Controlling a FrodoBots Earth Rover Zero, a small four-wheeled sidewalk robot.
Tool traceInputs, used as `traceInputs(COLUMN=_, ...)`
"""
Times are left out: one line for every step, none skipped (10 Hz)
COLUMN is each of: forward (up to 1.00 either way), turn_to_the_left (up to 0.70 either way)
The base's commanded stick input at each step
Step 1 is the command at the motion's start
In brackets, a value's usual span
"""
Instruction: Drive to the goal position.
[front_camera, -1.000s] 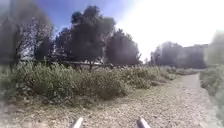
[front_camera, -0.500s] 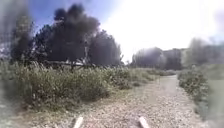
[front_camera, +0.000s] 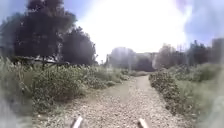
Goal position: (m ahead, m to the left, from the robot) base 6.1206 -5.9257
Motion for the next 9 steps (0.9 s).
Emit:
traceInputs(forward=0.0, turn_to_the_left=-1.0)
traceInputs(forward=0.0, turn_to_the_left=-1.0)
traceInputs(forward=0.0, turn_to_the_left=-1.0)
traceInputs(forward=0.0, turn_to_the_left=-0.89)
traceInputs(forward=0.0, turn_to_the_left=0.0)
traceInputs(forward=0.23, turn_to_the_left=0.0)
traceInputs(forward=0.98, turn_to_the_left=0.0)
traceInputs(forward=1.0, turn_to_the_left=0.0)
traceInputs(forward=1.0, turn_to_the_left=0.0)
